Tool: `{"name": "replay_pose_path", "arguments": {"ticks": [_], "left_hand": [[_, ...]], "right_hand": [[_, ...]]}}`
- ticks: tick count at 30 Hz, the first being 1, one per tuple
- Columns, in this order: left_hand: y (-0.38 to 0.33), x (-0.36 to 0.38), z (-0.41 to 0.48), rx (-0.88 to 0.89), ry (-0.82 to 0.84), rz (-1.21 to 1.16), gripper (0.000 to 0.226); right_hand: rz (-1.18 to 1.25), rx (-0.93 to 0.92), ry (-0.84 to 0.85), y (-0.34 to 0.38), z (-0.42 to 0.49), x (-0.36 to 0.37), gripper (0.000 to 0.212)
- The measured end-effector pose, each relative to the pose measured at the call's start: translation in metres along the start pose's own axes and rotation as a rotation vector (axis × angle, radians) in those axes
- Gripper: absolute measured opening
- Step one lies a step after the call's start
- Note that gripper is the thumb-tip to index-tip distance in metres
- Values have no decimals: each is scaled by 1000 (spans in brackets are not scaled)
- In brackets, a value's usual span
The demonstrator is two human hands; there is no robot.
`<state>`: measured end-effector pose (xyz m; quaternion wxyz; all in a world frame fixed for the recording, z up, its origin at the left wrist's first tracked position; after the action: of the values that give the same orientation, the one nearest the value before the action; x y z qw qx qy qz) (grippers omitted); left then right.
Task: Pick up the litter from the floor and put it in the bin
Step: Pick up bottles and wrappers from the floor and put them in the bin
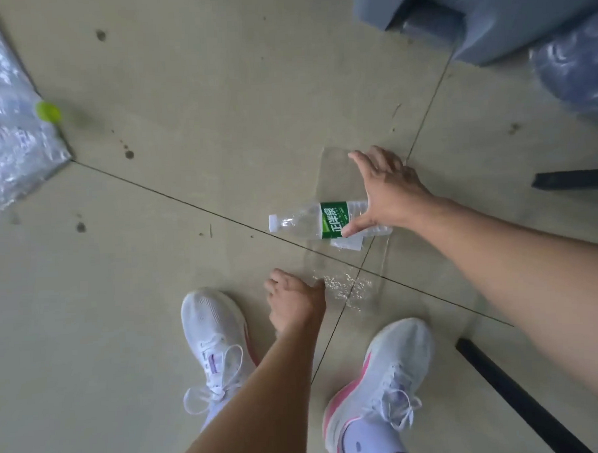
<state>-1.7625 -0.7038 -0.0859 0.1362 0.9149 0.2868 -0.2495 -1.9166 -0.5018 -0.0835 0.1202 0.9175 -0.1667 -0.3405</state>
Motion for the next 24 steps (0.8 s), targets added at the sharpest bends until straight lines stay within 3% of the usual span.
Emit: {"name": "replay_pose_path", "arguments": {"ticks": [3,6,8,12,15,17,21,22,24], "left_hand": [[5,22,7,-153,15,-142,65],[-3,35,9,-149,22,-315,34],[-13,34,7,-126,36,-544,17],[-21,16,4,-49,88,-906,16],[-17,0,-6,-52,268,-1118,6],[-12,-13,-16,-40,397,-1203,8],[5,-52,-46,55,624,-1307,41],[10,-66,-58,104,649,-1299,41],[23,-97,-85,176,603,-1239,21]], "right_hand": [[-69,-19,-36,0,5,7,153],[-106,-57,-57,-1,2,16,141],[-81,-69,-40,-3,-1,24,122],[134,-11,26,-7,-15,40,84],[302,101,60,-16,-31,50,52],[478,172,101,-17,-48,54,48],[805,229,123,14,-101,45,44],[876,231,132,29,-117,37,42],[1024,258,166,62,-148,16,48]]}}
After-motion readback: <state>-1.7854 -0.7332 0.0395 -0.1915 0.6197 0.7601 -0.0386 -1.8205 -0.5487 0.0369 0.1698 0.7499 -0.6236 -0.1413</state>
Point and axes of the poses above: each hand's wrist, its own z-axis towards the middle knuckle, its own x-axis out of the palm, y = z × x, the point moved 6 cm from there along z, towards the middle knuckle, and after that the axes turned 14 degrees about z, right-handed, at the moved point
